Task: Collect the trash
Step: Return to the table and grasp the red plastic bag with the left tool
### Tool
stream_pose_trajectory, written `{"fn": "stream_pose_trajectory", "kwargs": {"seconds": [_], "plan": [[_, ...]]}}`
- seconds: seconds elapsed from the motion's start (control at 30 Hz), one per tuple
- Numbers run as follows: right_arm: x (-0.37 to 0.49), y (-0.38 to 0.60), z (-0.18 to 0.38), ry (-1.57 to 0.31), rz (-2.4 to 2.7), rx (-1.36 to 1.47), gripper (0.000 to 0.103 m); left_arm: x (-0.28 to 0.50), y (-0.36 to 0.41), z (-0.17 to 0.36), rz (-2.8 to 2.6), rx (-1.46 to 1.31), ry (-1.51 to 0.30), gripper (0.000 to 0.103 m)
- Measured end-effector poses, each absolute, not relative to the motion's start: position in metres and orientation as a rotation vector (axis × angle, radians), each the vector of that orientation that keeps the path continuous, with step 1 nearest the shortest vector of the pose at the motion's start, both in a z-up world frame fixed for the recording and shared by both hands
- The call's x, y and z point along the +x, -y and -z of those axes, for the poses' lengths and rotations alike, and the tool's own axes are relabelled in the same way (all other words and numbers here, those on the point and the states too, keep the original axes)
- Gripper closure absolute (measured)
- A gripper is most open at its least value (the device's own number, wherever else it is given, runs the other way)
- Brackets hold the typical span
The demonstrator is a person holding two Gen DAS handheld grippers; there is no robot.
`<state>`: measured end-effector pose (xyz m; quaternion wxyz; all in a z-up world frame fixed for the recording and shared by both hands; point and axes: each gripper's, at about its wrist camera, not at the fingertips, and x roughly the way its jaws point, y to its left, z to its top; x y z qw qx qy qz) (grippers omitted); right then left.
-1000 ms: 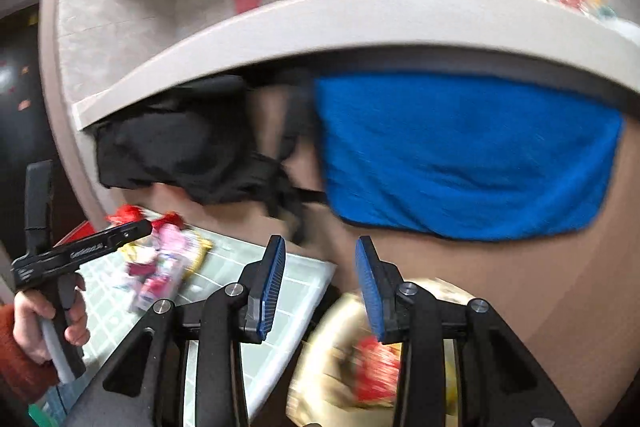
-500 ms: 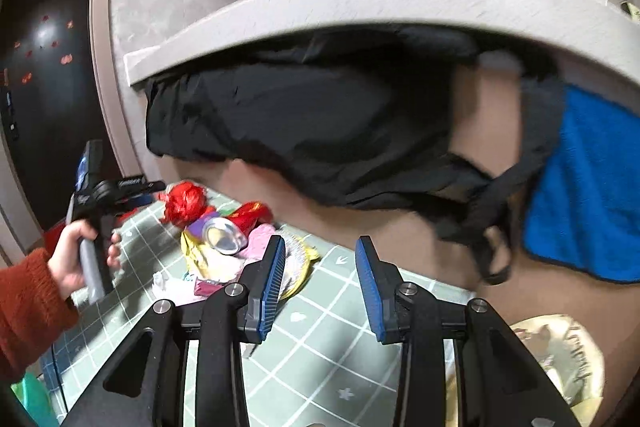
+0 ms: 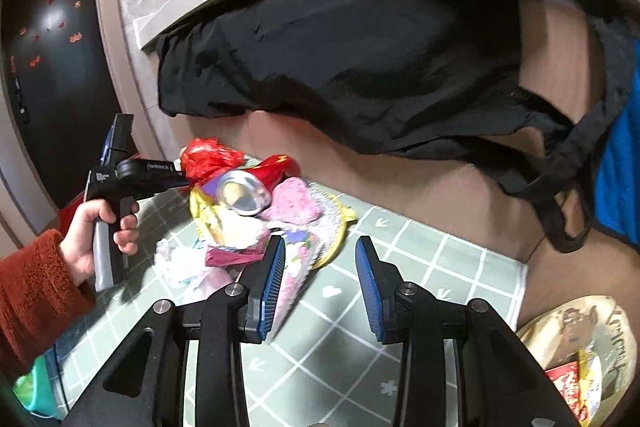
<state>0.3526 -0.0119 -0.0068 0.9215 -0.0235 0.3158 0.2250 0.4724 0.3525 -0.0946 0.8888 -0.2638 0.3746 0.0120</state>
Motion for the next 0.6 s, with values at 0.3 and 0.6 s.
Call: {"fn": "stream_pose_trajectory", "kwargs": {"seconds": [0.3,0.6], "plan": [[0.363,-0.043,0.022,-0.739,-0.653,-0.116,0.068,0.392,-0.333,0.069,0.043,-0.468,-0.799,0.098],[0.412,-0.071,0.056,-0.857,-0.584,-0.085,0.067,0.304,-0.306,0.065,0.184,-0.430,-0.860,0.098]]}}
